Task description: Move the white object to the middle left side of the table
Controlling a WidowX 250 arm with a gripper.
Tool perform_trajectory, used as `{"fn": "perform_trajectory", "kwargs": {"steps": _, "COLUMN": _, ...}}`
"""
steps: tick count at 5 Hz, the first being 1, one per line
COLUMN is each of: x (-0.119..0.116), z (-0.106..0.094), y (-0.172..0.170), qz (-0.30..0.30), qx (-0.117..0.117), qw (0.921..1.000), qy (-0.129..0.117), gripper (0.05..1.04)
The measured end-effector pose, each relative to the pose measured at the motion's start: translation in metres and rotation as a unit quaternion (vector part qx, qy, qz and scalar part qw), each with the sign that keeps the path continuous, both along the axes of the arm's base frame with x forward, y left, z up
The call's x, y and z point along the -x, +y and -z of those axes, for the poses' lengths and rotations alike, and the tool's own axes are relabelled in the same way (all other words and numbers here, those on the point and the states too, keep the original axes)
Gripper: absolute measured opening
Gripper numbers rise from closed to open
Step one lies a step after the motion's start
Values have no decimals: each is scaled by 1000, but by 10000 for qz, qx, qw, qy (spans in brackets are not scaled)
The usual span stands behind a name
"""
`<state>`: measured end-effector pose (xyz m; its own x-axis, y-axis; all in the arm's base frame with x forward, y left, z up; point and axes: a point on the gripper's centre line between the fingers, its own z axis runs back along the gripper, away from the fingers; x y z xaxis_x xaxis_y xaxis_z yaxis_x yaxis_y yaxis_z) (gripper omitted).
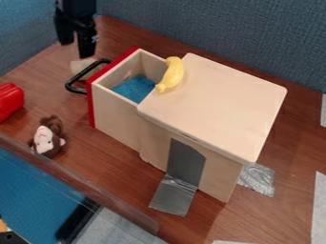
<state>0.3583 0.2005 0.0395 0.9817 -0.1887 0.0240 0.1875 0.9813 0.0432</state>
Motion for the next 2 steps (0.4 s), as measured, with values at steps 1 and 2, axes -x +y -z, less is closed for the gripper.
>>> {"fn": "perform_trajectory", "kwargs": {"steps": 1, "x": 6, "z": 7, "y": 1, "qz": -107, "qx": -56, "qw": 9999, "qy": 87, "gripper": 1001}}
{"fn": "perform_trajectory", "kwargs": {"steps": 2, "x": 6, "z": 12, "y": 3, "qz": -218, "qx": -116, "qw": 9997, "qy": 88, "gripper": 1001}}
